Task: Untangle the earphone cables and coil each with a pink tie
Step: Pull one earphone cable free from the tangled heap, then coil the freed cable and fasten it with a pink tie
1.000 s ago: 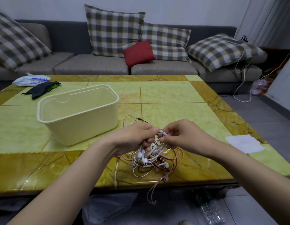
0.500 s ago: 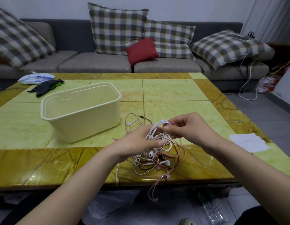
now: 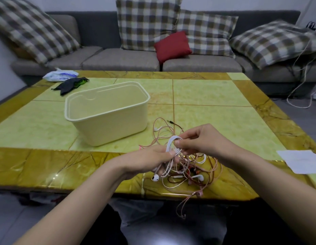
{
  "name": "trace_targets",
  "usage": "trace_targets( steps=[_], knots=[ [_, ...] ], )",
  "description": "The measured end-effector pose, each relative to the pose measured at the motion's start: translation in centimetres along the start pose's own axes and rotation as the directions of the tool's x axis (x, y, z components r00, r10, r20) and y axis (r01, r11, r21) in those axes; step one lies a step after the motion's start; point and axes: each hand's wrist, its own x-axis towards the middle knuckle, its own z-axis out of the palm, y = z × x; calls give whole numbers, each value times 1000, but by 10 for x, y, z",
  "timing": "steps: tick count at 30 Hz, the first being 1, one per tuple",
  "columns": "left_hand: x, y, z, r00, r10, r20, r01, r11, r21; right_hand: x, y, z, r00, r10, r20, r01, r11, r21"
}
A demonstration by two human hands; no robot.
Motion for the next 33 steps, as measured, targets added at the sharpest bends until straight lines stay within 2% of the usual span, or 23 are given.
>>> trace_targets(
  steps=[2,4,5,7,8,10,12,13,15,18,24,26,29,33],
  knots=[
    [0,-6,-6,999,-4,-39,5,1000,17,7,-2,8,1000,-13,19,12,1000,17],
    [1,-12,-10,990,-7,-138,5,1000,-18,13,-1,16,998,-63,-12,63,997,34],
    [2,-15,-13,979,-22,-201,11,998,-54,16,2,20,994,-99,-50,99,995,-11],
    [5,-20,-21,946,-51,-321,18,994,-107,20,13,27,972,-216,-94,178,936,-305],
    [7,-23,-26,926,-69,-372,27,993,-118,19,21,31,961,-274,-44,217,841,-496],
    [11,-29,-35,892,-96,-443,60,994,-96,14,38,40,933,-301,195,337,547,-766],
    [16,-37,-42,866,-119,-486,106,993,-55,13,53,49,888,-241,393,452,286,-845],
    [19,-41,-44,857,-130,-498,138,990,-20,13,60,49,880,-214,424,466,212,-859],
    [25,-51,-46,852,-155,-499,221,973,75,19,68,46,884,-214,416,449,137,-883],
    [31,-65,-47,848,-219,-482,313,942,122,30,70,33,896,-237,375,412,133,-901],
    [47,-76,-48,846,-231,-480,332,934,134,53,70,-4,953,-173,249,286,239,-928],
    [52,-78,-47,842,-217,-494,330,932,153,61,70,-15,969,-128,213,238,224,-945],
    [53,-77,-45,884,-188,-428,263,957,123,75,68,-30,985,-134,110,135,194,-972],
    [55,-80,-44,910,-206,-359,228,973,20,82,63,-30,995,-90,49,75,316,-946]
  ],
)
